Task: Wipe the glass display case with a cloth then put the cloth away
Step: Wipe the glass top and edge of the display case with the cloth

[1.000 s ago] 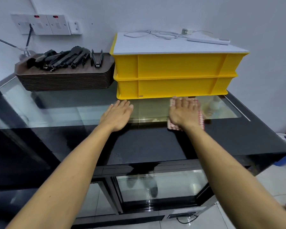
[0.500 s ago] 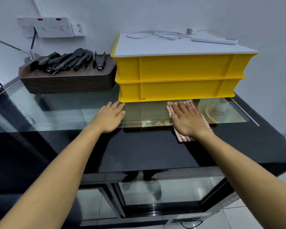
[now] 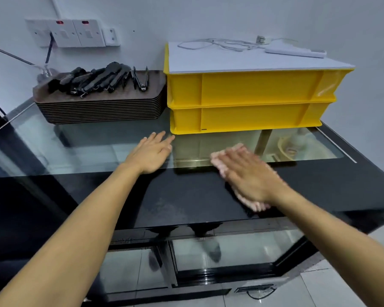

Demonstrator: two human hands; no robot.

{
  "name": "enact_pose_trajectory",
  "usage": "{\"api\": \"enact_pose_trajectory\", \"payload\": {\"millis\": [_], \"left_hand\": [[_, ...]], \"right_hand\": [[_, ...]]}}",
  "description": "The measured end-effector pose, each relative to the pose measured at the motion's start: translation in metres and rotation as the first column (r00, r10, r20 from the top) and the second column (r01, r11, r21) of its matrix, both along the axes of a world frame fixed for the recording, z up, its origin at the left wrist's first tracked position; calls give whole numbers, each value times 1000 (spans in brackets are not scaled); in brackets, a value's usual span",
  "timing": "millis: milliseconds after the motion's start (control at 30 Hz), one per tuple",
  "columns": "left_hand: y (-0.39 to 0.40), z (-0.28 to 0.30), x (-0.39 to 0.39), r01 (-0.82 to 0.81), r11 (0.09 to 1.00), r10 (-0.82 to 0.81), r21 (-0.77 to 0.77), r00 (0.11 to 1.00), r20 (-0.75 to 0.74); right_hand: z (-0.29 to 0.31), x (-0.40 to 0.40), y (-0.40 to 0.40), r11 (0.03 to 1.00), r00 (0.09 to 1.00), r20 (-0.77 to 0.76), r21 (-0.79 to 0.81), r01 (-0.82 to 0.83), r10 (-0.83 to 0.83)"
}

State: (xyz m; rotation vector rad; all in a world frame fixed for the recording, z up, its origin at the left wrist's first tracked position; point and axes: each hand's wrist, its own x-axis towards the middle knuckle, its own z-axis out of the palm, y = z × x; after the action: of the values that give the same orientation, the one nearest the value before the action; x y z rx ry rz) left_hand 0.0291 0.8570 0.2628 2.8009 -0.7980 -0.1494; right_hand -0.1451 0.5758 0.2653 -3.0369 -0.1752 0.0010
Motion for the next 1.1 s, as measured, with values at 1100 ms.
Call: {"api": "enact_pose_trajectory", "payload": {"millis": [1100], "left_hand": [[9,-2,13,-39,999,38,35,999,15]], "right_hand": [[-7,-82,14,966,965,40,26,258,-259]]}}
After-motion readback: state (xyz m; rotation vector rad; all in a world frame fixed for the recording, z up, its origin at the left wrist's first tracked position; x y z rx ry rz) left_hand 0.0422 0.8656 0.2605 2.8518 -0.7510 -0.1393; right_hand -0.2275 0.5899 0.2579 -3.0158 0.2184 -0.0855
